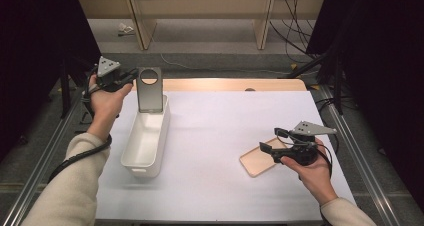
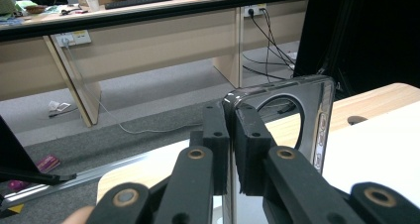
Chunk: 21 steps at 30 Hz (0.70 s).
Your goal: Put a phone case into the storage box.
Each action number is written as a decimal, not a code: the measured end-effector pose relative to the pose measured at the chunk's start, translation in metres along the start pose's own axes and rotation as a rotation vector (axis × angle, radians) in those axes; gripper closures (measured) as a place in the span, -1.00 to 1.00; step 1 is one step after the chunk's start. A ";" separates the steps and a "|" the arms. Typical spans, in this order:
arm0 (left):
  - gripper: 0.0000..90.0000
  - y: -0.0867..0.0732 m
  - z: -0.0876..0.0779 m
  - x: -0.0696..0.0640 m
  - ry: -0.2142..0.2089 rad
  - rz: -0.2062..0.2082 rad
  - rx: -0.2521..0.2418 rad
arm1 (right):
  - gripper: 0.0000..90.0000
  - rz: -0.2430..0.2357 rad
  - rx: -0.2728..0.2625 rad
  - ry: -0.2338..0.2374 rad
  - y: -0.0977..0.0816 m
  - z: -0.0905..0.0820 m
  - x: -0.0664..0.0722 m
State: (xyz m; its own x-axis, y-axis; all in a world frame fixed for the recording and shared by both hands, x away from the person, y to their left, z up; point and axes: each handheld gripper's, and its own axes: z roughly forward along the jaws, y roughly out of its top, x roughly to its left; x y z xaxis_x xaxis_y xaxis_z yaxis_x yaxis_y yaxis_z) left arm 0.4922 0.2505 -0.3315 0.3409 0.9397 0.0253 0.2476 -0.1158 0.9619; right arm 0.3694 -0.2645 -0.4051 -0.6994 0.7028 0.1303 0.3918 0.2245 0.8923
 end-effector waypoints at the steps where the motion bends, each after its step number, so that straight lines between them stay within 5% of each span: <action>1: 0.87 0.000 0.001 0.000 0.001 0.001 0.000 | -0.59 0.001 0.000 0.000 0.000 0.000 0.000; 21: 0.87 -0.007 0.014 0.007 0.018 -0.007 0.019 | -0.59 0.001 0.004 -0.001 -0.001 0.001 0.000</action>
State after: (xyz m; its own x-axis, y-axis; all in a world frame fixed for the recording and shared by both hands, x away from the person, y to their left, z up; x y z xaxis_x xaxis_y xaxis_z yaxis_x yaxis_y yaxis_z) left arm 0.5057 0.2532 -0.3423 0.3231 0.9461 0.0239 0.2674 -0.1155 0.9566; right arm 0.3697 -0.2645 -0.4059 -0.6983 0.7038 0.1305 0.3950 0.2269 0.8902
